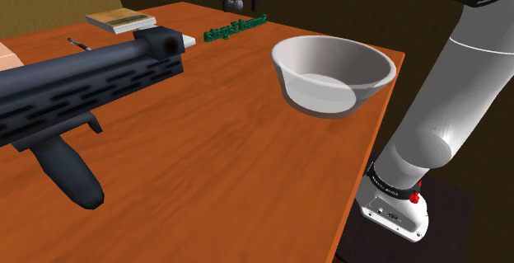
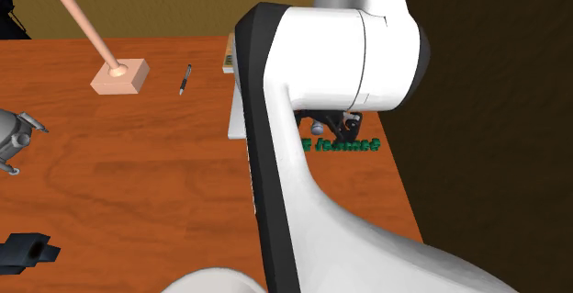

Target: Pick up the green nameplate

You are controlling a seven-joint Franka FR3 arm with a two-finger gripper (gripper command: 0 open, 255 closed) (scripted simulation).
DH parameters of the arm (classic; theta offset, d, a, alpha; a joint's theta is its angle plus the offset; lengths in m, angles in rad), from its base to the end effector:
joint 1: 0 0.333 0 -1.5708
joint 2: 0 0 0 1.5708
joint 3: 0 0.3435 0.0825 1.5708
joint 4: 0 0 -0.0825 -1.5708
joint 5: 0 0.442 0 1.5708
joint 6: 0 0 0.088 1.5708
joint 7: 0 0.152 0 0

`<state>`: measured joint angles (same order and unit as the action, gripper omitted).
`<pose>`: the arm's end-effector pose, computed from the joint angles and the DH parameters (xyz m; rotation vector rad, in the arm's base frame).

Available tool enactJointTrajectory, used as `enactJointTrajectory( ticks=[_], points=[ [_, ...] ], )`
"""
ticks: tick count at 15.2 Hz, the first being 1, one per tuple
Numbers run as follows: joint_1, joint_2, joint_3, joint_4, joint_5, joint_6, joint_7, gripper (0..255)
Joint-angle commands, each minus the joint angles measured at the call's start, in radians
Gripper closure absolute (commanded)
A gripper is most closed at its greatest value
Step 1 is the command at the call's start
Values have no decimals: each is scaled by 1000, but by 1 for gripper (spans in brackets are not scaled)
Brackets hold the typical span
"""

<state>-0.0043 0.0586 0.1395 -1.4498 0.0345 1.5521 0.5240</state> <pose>0.6267 0.0880 0.6335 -3.0288 0.5948 -0.0434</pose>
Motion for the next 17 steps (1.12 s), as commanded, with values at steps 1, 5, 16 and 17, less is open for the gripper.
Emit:
enactJointTrajectory(
  ticks=[1, 5, 16, 17],
  points=[
    [0, -2, 0, -13, 0, 11, 0, 0],
    [0, -2, 0, -13, 0, 11, 0, 255],
    [2, 21, 1, 73, -3, -51, 4, 255],
    [2, 28, 2, 96, -4, -67, 5, 255]
  ],
)
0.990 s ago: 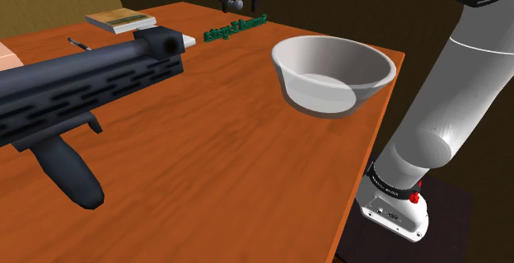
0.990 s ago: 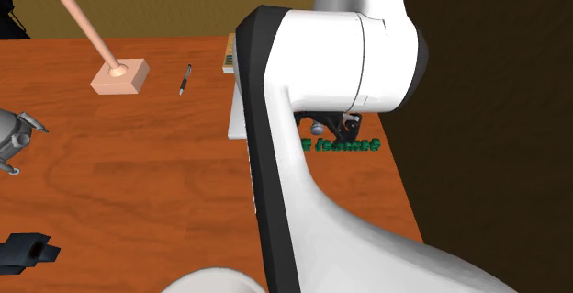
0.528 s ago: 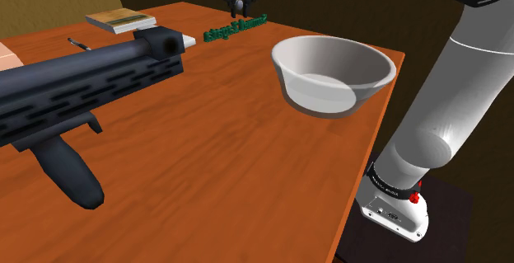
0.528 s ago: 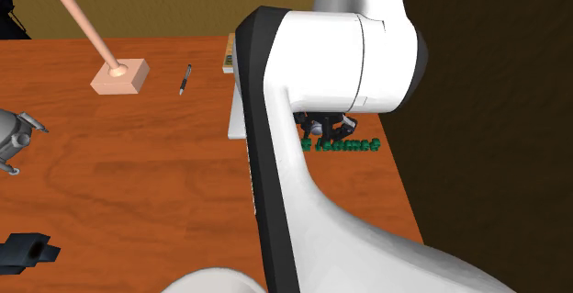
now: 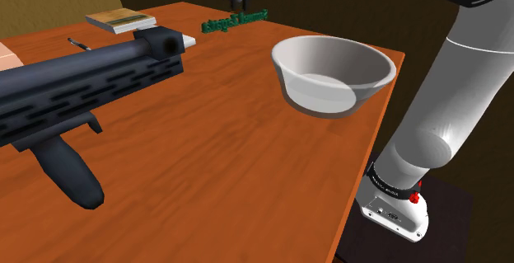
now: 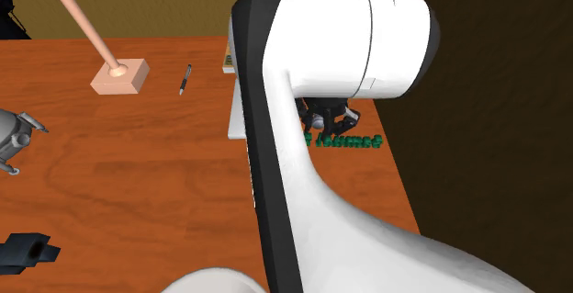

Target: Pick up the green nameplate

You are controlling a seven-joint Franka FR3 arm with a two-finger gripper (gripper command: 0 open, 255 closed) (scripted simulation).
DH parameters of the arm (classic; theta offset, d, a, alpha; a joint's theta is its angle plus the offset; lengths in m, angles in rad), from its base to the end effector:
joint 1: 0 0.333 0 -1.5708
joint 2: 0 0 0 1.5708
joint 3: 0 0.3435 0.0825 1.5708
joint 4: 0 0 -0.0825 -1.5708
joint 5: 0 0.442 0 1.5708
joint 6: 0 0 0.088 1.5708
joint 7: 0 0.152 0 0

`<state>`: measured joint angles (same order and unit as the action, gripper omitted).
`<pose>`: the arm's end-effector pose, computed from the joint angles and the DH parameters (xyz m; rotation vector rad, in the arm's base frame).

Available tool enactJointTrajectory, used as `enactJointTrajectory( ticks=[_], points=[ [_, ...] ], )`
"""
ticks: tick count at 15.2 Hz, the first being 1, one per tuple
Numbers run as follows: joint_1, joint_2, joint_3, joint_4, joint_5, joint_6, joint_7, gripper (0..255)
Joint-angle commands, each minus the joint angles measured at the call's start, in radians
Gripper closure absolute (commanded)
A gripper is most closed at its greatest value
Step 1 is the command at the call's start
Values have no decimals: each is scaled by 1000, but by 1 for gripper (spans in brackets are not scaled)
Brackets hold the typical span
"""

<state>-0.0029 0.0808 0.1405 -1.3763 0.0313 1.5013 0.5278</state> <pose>0.6280 0.0880 0.6535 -3.0285 0.5951 -0.0443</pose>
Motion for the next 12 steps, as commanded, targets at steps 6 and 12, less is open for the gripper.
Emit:
enactJointTrajectory(
  ticks=[6, 12],
  points=[
    [6, 58, 3, 178, -8, -120, 10, 255],
    [12, 109, 6, 311, -16, -203, 17, 255]
  ],
)
